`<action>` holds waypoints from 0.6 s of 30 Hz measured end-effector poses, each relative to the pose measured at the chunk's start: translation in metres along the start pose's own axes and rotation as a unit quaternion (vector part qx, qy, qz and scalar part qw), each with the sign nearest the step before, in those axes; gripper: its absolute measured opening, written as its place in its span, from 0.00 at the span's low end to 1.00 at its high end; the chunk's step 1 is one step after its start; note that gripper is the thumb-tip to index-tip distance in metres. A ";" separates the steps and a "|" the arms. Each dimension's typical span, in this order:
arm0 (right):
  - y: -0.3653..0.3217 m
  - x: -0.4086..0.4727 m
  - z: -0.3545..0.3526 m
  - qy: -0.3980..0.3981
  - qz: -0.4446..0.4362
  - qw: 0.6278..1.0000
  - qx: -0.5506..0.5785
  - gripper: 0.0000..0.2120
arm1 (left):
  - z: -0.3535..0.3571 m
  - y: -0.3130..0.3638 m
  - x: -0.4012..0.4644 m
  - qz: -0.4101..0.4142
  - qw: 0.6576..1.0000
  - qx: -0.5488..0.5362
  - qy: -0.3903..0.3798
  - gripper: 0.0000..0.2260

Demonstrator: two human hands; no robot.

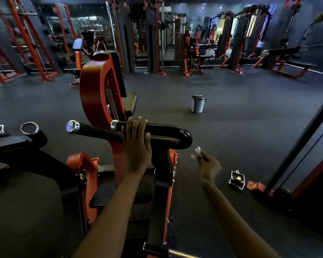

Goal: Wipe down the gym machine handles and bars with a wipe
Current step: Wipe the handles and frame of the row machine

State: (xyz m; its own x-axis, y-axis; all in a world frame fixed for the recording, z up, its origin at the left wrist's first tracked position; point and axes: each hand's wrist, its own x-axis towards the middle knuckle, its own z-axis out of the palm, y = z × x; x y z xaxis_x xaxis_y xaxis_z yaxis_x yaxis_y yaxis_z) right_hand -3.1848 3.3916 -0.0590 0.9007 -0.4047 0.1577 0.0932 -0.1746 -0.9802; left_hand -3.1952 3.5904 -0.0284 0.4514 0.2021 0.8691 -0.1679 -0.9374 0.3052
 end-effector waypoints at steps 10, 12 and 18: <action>-0.017 0.043 0.014 -0.197 -0.089 0.970 -0.111 0.14 | 0.005 0.000 -0.002 -0.019 1.000 -0.017 -0.010 0.18; -0.008 0.066 0.028 -0.283 -0.033 0.937 -0.202 0.10 | 0.005 -0.001 -0.002 -0.012 1.000 -0.018 -0.003 0.17; 0.008 0.085 0.043 -0.421 0.212 0.880 0.058 0.18 | 0.007 -0.001 -0.002 -0.011 1.000 -0.015 0.009 0.16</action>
State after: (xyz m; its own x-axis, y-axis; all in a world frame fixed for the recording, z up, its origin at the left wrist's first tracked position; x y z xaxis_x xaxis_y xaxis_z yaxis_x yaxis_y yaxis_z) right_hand -3.0888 3.3945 -0.0584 0.8559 0.4057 -0.3207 -0.3275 -0.0547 -0.9433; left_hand -3.1898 3.5891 -0.0332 0.4398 0.2275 0.8688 -0.1847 -0.9238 0.3353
